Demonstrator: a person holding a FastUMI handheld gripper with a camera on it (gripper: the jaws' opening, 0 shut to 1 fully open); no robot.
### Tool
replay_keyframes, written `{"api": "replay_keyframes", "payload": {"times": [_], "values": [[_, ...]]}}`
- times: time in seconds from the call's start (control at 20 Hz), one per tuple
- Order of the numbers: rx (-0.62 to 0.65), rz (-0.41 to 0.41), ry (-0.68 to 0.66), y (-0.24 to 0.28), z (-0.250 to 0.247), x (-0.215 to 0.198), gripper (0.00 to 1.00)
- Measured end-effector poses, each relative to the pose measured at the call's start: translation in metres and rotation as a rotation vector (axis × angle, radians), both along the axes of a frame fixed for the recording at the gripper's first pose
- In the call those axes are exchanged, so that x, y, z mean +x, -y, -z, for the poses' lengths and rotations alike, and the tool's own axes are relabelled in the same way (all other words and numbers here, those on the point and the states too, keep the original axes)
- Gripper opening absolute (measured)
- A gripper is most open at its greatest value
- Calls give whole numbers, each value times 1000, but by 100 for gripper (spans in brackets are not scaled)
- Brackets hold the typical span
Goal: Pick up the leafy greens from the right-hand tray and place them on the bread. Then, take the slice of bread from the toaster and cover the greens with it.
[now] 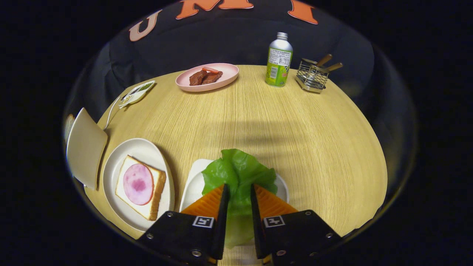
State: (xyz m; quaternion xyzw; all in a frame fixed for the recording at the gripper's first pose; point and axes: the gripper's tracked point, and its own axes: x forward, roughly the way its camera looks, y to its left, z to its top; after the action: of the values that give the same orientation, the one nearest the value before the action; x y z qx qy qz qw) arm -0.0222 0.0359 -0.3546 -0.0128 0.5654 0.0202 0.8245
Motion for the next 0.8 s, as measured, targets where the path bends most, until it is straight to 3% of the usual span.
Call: {"api": "replay_keyframes", "payload": {"times": [0.2,0.5,0.8], "values": [[67,58,11,-3,-2,3,8],[177,60,92,-15,-28,15,3],[119,46,71,-5,-22,9,1]]}}
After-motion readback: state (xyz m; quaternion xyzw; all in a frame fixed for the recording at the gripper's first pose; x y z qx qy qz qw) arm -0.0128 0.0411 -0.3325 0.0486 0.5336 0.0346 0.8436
